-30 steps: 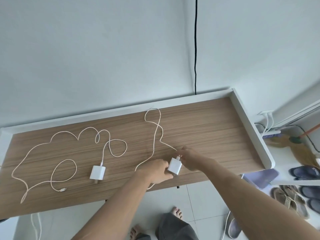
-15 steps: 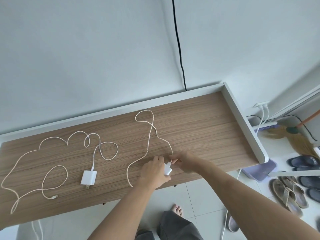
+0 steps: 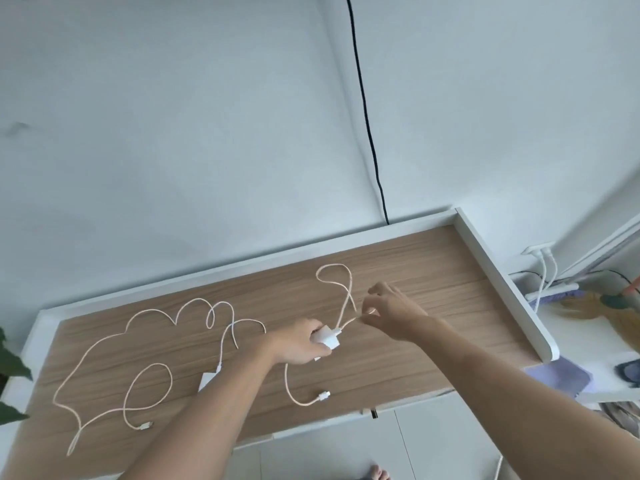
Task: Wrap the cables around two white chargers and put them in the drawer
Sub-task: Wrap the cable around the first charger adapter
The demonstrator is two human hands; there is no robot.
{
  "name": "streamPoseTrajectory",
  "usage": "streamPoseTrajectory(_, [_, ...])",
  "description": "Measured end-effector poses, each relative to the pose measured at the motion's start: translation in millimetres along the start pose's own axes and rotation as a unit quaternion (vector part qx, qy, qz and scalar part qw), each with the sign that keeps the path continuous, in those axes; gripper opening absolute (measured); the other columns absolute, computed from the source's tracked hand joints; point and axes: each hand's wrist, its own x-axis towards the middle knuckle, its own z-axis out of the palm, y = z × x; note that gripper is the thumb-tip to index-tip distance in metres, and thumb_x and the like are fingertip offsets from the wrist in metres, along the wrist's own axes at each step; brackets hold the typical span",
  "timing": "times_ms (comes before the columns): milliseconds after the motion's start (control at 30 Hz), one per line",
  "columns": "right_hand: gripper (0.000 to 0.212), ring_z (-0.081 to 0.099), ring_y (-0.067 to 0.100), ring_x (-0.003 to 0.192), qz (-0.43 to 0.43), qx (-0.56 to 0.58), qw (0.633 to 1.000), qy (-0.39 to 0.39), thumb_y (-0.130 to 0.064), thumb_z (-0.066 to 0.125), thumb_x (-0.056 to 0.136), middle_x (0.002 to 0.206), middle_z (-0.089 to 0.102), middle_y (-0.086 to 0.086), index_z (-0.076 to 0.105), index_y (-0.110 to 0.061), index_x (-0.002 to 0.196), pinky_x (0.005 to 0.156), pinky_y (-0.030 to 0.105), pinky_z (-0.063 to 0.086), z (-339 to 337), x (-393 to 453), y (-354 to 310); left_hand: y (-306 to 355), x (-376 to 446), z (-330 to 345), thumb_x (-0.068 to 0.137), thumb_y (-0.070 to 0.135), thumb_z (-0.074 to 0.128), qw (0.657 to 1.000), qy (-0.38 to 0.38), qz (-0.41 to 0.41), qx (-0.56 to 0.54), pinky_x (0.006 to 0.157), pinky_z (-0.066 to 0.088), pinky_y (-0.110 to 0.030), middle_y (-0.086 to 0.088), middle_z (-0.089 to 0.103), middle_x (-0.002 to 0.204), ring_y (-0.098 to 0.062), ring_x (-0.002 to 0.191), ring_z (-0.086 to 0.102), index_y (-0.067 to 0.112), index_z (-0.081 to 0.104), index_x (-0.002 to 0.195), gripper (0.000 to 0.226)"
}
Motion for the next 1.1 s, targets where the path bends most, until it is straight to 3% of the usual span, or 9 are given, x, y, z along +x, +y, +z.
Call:
streamPoseTrajectory(100, [0.033,0.056,0.021,0.119,0.013,0.025,0.999,0.034,-0.05,0.063,0.094,0.127,0.059,-0.001,0.07,-0.022,0.109,0.093,0.034,0.044,-32,6,-23,1,-19,-20,0.097,0.029,0.058,0.991,0.044,0.02,-0.125,0.06,0.046,-0.02,0.0,0.066,0.1,-0.008,0.071,0.06,0.019,0.061,0.121,0.026])
streamPoseTrajectory(233, [0.038,0.065,0.025,0.094,0.03,0.033,0.996,0.082,-0.06,0.059,0.092,0.098,0.069,-0.001,0.066,-0.023,0.101,0.076,0.035,0.049,-70,11,-59,7,-48,-51,0.105,0.024,0.042,0.958,0.111,0.058,-0.258,0.057,0.047,-0.027,-0.007,0.068,0.077,-0.016,0.059,0.06,0.014,0.063,0.096,0.026])
streamPoseTrajectory(367, [0.042,0.059,0.022,0.082,0.028,0.024,0.99,0.134,-0.065,0.061,0.087,0.083,0.062,-0.006,0.063,-0.023,0.09,0.067,0.033,0.042,-103,8,-93,4,-78,-87,0.102,0.031,0.046,0.948,0.129,0.096,-0.274,0.059,0.05,-0.029,-0.01,0.073,0.076,-0.019,0.06,0.062,0.014,0.07,0.089,0.033])
streamPoseTrajectory(567, [0.057,0.058,0.019,0.078,0.03,-0.029,0.984,0.174,-0.079,0.069,0.068,0.078,0.063,-0.005,0.056,-0.024,0.074,0.065,0.032,0.045,-149,1,-149,-6,-113,-121,0.088,0.027,0.072,0.959,0.042,0.117,-0.256,0.073,0.063,-0.04,-0.029,0.076,0.101,-0.036,0.087,0.077,-0.007,0.066,0.113,0.043])
streamPoseTrajectory(667, [0.065,0.052,0.015,0.068,0.02,-0.071,0.979,0.19,-0.086,0.067,0.061,0.072,0.061,-0.005,0.051,-0.023,0.066,0.059,0.029,0.04,-165,-4,-179,-9,-125,-129,0.084,0.014,0.064,0.974,0.039,0.12,-0.189,0.084,0.064,-0.049,-0.018,0.074,0.089,-0.036,0.091,0.077,-0.001,0.063,0.099,0.021])
streamPoseTrajectory(733, [0.067,0.05,0.014,0.065,0.009,-0.093,0.974,0.205,-0.088,0.065,0.06,0.068,0.058,-0.006,0.047,-0.023,0.063,0.059,0.03,0.04,-174,-7,-193,-12,-132,-135,0.086,0.008,0.062,0.976,0.063,0.126,-0.164,0.084,0.065,-0.045,-0.016,0.072,0.091,-0.036,0.095,0.078,0.001,0.059,0.1,0.016])
streamPoseTrajectory(900, [0.057,0.056,0.016,0.069,0.001,-0.047,0.969,0.241,-0.078,0.069,0.07,0.072,0.06,-0.007,0.058,-0.022,0.071,0.058,0.029,0.04,-197,-15,-193,-36,-142,-151,0.088,0.015,0.076,0.972,0.063,0.16,-0.162,0.098,0.058,-0.039,-0.013,0.075,0.118,-0.028,0.107,0.074,0.007,0.068,0.124,0.038])
streamPoseTrajectory(1000, [0.051,0.047,0.012,0.059,-0.007,-0.002,0.971,0.24,-0.067,0.075,0.074,0.066,0.054,-0.008,0.061,-0.017,0.073,0.056,0.026,0.035,-204,-21,-191,-42,-156,-161,0.088,0.017,0.08,0.962,0.073,0.189,-0.18,0.092,0.057,-0.025,-0.003,0.075,0.105,-0.015,0.096,0.07,0.01,0.075,0.116,0.029])
streamPoseTrajectory(1100, [0.054,0.044,0.013,0.054,-0.008,0.013,0.963,0.27,-0.068,0.073,0.076,0.06,0.051,-0.007,0.058,-0.016,0.069,0.054,0.028,0.035,-207,-25,-197,-41,-168,-169,0.085,0.008,0.083,0.939,0.089,0.229,-0.239,0.082,0.058,-0.023,-0.004,0.075,0.096,-0.017,0.09,0.071,0.005,0.078,0.112,0.028])
